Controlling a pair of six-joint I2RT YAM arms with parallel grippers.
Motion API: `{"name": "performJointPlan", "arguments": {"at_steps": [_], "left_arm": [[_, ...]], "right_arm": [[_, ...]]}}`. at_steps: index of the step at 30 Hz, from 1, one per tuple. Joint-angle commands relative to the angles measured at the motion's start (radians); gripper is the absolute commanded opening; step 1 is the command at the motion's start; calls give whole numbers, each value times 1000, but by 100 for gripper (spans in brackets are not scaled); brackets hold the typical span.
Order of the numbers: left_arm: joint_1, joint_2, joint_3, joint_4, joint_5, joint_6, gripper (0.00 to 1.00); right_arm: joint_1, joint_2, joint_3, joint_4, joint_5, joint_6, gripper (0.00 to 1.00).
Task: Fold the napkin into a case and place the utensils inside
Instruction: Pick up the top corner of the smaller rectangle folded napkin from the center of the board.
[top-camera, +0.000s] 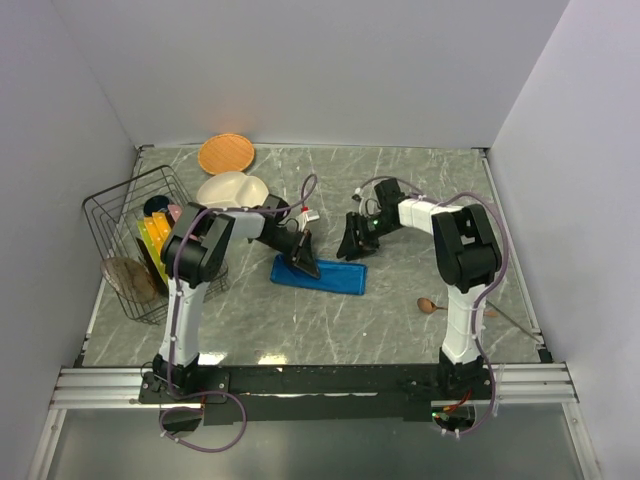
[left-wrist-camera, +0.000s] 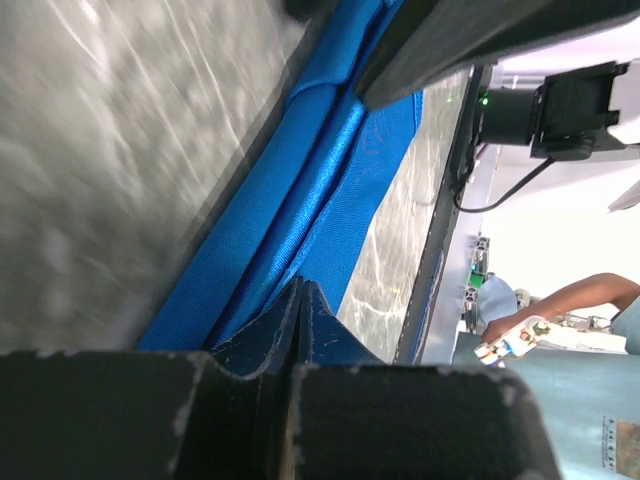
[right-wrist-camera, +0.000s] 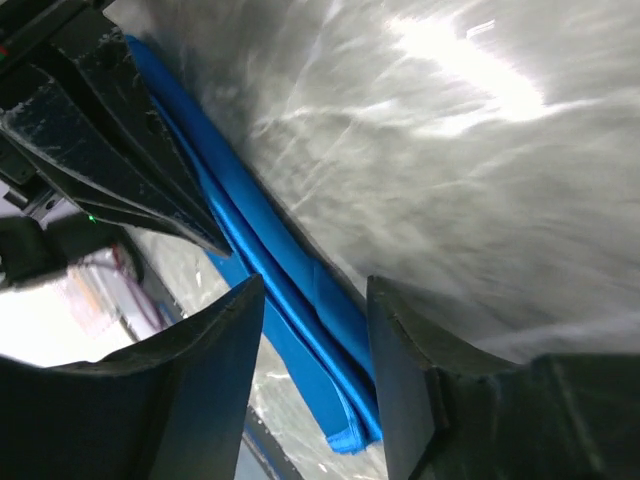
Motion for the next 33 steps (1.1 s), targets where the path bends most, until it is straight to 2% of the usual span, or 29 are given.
{"name": "performJointPlan", "arguments": {"at_steps": [1,4,7,9,10,12,14,19,26,33], "left_arm": [[-24,-83,-98,58,-92,-19,4],[-27,-145,-150,95,-107,-27,5],[-27,-229,-170,109,-97,10,17],[-27,-263,-170,120,-77,63,21],[-29,-292,-169,123,-75,83,28],[-32,-315,-152,122,-63,167,33],[-33,-337,-137,110,-60,259,42],[-56,-341,-87,40,-118,474,54],[-113,-311,-46,-12,-169,686,55],[-156,-294,-87,-12,-192,737,55]], "right_arm": [[36,-45,-46,-5,-10,-51,51],[32,-79,-51,-28,-21,-72,51],[9,-120,-26,-78,-39,-99,55],[-8,-152,-14,-103,-53,-109,58],[-25,-163,-12,-132,-56,-125,58],[-36,-195,-9,-163,-70,-143,61],[-47,-215,-18,-212,-71,-166,63],[-50,-216,-40,-253,-50,-197,68],[-50,-137,-28,-267,-59,-134,76],[-47,-93,-38,-217,-77,-85,80]]}}
